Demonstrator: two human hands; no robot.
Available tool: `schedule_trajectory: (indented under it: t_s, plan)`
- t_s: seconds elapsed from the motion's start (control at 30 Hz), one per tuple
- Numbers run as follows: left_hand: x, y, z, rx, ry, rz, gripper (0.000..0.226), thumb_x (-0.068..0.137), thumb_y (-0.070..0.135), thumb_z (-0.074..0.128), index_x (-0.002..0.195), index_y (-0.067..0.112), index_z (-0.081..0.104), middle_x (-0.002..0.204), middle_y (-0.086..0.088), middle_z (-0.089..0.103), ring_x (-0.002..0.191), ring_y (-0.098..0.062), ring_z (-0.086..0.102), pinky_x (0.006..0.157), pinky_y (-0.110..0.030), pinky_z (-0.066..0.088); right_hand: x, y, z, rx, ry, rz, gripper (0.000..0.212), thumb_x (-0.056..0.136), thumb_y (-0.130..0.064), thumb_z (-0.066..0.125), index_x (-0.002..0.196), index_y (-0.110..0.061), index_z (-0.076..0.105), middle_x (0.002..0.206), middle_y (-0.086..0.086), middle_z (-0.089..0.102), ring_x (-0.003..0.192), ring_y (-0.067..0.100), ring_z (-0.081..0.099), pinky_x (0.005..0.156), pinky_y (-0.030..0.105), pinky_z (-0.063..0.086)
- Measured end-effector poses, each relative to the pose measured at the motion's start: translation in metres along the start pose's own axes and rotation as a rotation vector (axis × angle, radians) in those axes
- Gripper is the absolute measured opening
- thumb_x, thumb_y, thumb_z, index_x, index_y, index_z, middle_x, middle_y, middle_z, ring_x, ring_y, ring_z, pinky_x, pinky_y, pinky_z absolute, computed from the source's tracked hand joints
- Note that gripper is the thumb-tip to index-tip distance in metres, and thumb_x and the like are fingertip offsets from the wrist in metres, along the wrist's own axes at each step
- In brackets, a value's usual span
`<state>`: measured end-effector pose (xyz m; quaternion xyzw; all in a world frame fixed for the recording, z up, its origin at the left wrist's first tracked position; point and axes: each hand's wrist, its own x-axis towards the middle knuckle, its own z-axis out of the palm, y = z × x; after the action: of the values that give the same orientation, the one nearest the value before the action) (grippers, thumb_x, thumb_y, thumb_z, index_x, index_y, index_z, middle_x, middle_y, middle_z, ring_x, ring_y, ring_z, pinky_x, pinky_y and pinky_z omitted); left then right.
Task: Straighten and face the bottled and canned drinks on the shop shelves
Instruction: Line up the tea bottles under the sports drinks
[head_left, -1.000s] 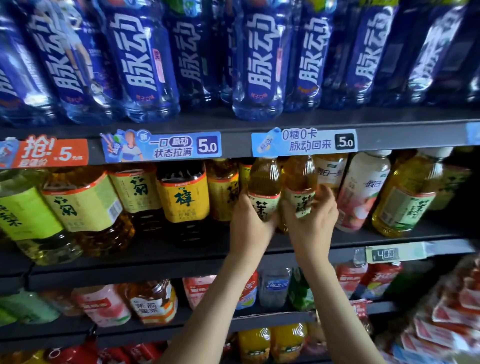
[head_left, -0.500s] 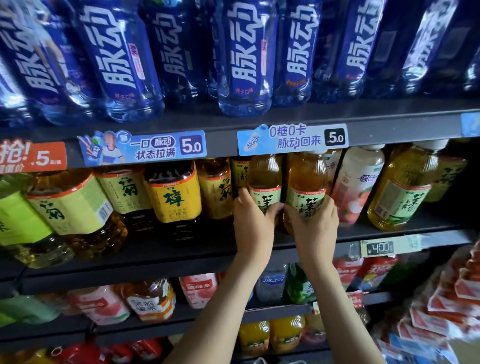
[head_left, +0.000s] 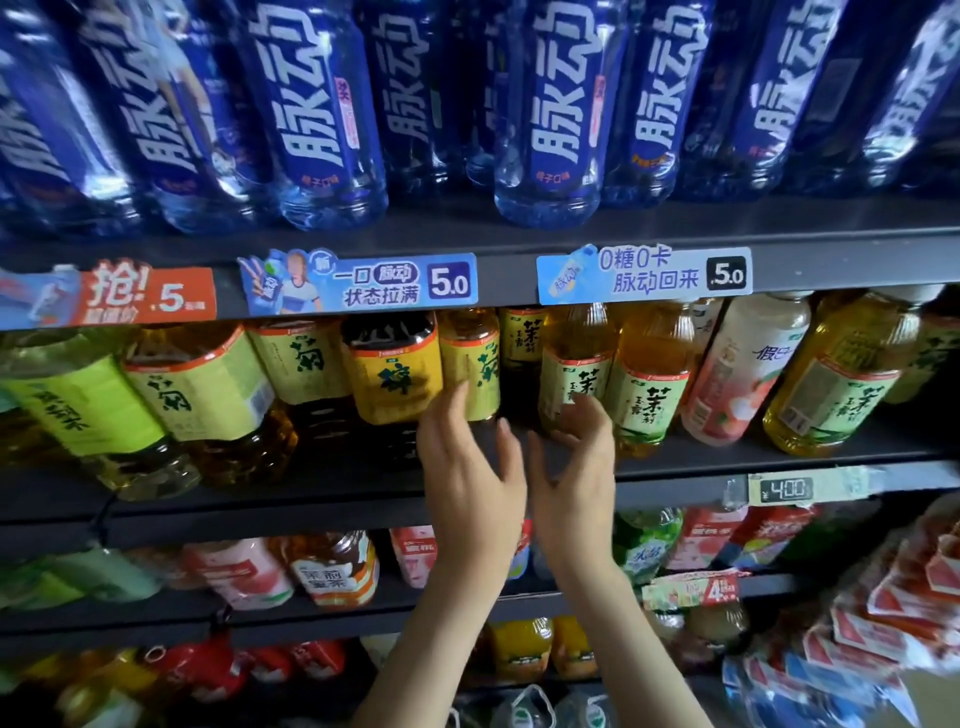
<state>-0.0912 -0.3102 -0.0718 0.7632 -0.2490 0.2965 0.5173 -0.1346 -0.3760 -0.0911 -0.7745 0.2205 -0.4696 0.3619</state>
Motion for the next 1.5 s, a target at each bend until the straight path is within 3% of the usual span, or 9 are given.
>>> schedule_trajectory:
  t_s: [0.17, 0.3, 0.6, 0.77, 0.9, 1.0, 1.2, 1.33, 1.5]
  plan:
    - [0.021, -0.036, -0.029, 0.130, 0.085, -0.028, 0.058, 0.075, 0.009, 0.073, 0.125, -0.007, 0.047, 0.119, -0.027, 0.045, 0.115, -0.031, 0.037, 0.105, -0.016, 0.022, 0.028, -0.005, 0.052, 0.198, -0.175, 0.170, 0.066, 0.087, -0.012, 0.066, 0.141, -0.002, 0.030, 0.138, 0.013, 0.044, 0.130, 0.023, 0.042, 0.106, 0.031, 0.038]
    - [0.022, -0.054, -0.033, 0.150, 0.051, 0.021, 0.059, 0.075, 0.010, 0.072, 0.126, -0.004, 0.046, 0.118, -0.023, 0.043, 0.114, -0.031, 0.040, 0.102, -0.029, 0.032, 0.046, 0.001, 0.075, 0.265, -0.271, 0.257, 0.076, 0.082, -0.015, 0.072, 0.143, -0.011, 0.028, 0.127, -0.005, 0.046, 0.118, 0.005, 0.043, 0.089, 0.009, 0.034]
    - [0.010, -0.056, -0.036, 0.049, -0.016, -0.005, 0.044, 0.086, 0.022, 0.053, 0.124, 0.002, 0.045, 0.116, -0.018, 0.046, 0.105, -0.034, 0.054, 0.091, -0.038, 0.048, 0.030, -0.004, 0.068, -0.016, -0.192, 0.279, 0.065, 0.073, -0.030, 0.078, 0.123, -0.006, 0.045, 0.112, 0.013, 0.061, 0.102, 0.029, 0.060, 0.077, 0.032, 0.046]
    - [0.005, -0.021, -0.034, -0.089, -0.254, -0.140, 0.056, 0.083, 0.039, 0.063, 0.124, 0.004, 0.049, 0.116, -0.010, 0.055, 0.109, -0.021, 0.055, 0.092, -0.031, 0.048, -0.010, -0.023, 0.023, 0.012, -0.219, 0.329, 0.071, 0.078, -0.050, 0.057, 0.136, -0.012, 0.043, 0.115, 0.010, 0.064, 0.101, 0.028, 0.061, 0.074, 0.030, 0.045]
    - [0.000, 0.001, -0.025, -0.147, -0.381, -0.437, 0.065, 0.070, 0.039, 0.080, 0.122, 0.012, 0.051, 0.114, 0.000, 0.062, 0.105, -0.014, 0.060, 0.077, -0.002, 0.040, -0.019, -0.022, -0.009, 0.041, -0.356, 0.280, 0.049, 0.088, -0.017, 0.063, 0.134, -0.013, 0.047, 0.103, -0.001, 0.067, 0.095, 0.016, 0.063, 0.063, 0.010, 0.041]
    - [-0.005, -0.005, -0.026, -0.189, -0.319, -0.455, 0.058, 0.067, 0.037, 0.081, 0.114, 0.014, 0.056, 0.101, 0.005, 0.065, 0.093, -0.011, 0.063, 0.068, 0.000, 0.042, -0.008, -0.005, -0.032, 0.149, -0.508, 0.254, 0.046, 0.081, -0.020, 0.072, 0.124, -0.017, 0.056, 0.102, -0.011, 0.067, 0.098, 0.001, 0.062, 0.079, 0.013, 0.048]
    - [-0.001, -0.012, -0.038, -0.156, -0.314, -0.508, 0.049, 0.069, 0.042, 0.078, 0.108, 0.020, 0.059, 0.094, 0.009, 0.066, 0.084, -0.006, 0.063, 0.073, -0.020, 0.048, 0.007, 0.037, -0.061, 0.013, 0.100, 0.373, 0.044, 0.078, -0.021, 0.076, 0.111, -0.015, 0.048, 0.101, -0.002, 0.056, 0.097, 0.020, 0.058, 0.081, 0.033, 0.049]
    - [0.003, -0.017, -0.044, -0.144, -0.318, -0.513, 0.045, 0.068, 0.040, 0.079, 0.105, 0.022, 0.059, 0.092, 0.009, 0.067, 0.083, -0.002, 0.063, 0.069, -0.012, 0.048, 0.034, 0.049, -0.046, -0.150, 0.066, 0.367, 0.083, 0.066, -0.024, 0.084, 0.129, 0.001, 0.037, 0.121, 0.016, 0.047, 0.116, 0.030, 0.041, 0.097, 0.041, 0.036]
    - [0.002, -0.020, -0.048, -0.154, -0.294, -0.536, 0.048, 0.068, 0.038, 0.080, 0.107, 0.019, 0.061, 0.094, 0.008, 0.069, 0.082, 0.002, 0.063, 0.071, -0.015, 0.051, 0.046, 0.052, -0.039, -0.287, 0.110, 0.339, 0.060, 0.072, -0.019, 0.077, 0.115, 0.010, 0.046, 0.107, 0.026, 0.054, 0.104, 0.041, 0.049, 0.092, 0.048, 0.039]
